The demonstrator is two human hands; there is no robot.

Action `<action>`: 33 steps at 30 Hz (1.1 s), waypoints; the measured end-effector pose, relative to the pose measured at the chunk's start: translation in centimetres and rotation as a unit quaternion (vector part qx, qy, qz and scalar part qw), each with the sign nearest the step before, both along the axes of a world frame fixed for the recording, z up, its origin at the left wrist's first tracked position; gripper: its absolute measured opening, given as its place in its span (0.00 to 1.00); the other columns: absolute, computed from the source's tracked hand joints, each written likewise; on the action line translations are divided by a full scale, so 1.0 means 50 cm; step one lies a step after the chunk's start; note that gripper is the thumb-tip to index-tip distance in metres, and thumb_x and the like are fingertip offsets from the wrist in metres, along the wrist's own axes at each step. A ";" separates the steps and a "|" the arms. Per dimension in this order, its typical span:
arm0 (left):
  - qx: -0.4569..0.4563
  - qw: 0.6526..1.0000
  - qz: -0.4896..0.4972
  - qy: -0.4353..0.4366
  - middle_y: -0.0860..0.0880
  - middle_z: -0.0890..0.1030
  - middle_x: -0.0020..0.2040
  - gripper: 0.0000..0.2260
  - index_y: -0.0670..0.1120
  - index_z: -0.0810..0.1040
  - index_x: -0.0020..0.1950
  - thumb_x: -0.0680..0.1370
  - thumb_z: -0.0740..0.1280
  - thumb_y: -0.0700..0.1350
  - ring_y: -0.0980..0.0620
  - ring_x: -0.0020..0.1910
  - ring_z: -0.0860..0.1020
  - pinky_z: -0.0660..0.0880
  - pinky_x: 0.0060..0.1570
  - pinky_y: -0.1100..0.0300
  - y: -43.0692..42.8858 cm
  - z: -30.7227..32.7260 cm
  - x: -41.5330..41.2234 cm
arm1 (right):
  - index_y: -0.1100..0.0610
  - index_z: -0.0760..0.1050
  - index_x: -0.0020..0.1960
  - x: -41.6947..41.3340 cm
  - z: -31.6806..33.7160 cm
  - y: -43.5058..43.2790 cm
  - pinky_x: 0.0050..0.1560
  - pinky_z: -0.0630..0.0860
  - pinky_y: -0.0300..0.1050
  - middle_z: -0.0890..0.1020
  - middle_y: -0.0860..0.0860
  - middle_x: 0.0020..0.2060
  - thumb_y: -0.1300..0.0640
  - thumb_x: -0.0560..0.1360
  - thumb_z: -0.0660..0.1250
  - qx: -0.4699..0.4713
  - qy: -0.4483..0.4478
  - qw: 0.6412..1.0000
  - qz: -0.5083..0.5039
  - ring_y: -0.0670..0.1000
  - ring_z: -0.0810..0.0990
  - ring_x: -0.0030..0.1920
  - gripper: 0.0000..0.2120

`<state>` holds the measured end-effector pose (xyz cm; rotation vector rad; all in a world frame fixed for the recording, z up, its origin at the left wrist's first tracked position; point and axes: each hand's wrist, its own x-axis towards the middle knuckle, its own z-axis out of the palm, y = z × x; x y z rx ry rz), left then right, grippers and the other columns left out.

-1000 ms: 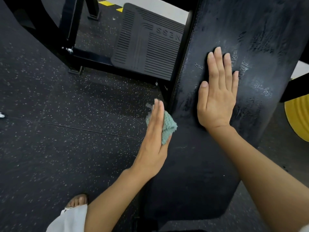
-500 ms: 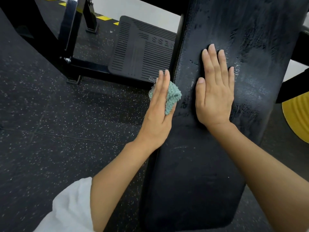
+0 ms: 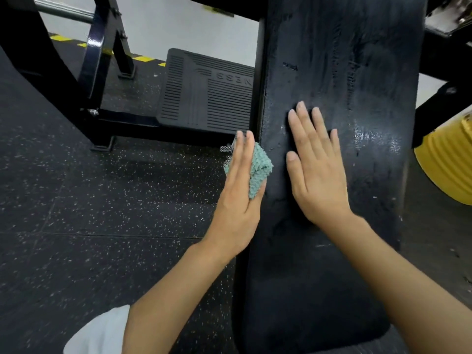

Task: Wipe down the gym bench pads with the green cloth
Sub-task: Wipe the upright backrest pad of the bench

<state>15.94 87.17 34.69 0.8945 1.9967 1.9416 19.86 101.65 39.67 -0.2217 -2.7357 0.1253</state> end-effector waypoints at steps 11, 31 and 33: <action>-0.001 1.000 -0.005 0.029 0.59 0.41 0.80 0.29 0.55 0.41 0.78 0.82 0.54 0.45 0.62 0.77 0.41 0.43 0.76 0.63 -0.032 -0.049 0.072 | 0.51 0.50 0.79 0.118 -0.089 -0.069 0.77 0.45 0.54 0.52 0.46 0.78 0.50 0.82 0.46 0.015 0.001 1.000 -0.019 0.48 0.46 0.78 0.25; 0.039 0.996 -0.043 0.066 0.59 0.42 0.80 0.27 0.54 0.43 0.79 0.84 0.53 0.50 0.65 0.77 0.42 0.43 0.78 0.57 -0.023 -0.083 0.005 | 0.50 0.53 0.79 0.123 -0.117 -0.074 0.77 0.46 0.50 0.54 0.43 0.78 0.50 0.82 0.45 0.043 0.072 0.996 -0.025 0.44 0.48 0.78 0.25; 0.034 0.995 -0.057 0.069 0.60 0.41 0.79 0.27 0.55 0.42 0.79 0.84 0.53 0.49 0.68 0.76 0.41 0.41 0.76 0.66 -0.042 -0.102 0.036 | 0.49 0.53 0.79 0.123 -0.119 -0.075 0.77 0.46 0.49 0.54 0.42 0.78 0.50 0.82 0.45 0.042 0.073 0.996 -0.028 0.43 0.47 0.78 0.25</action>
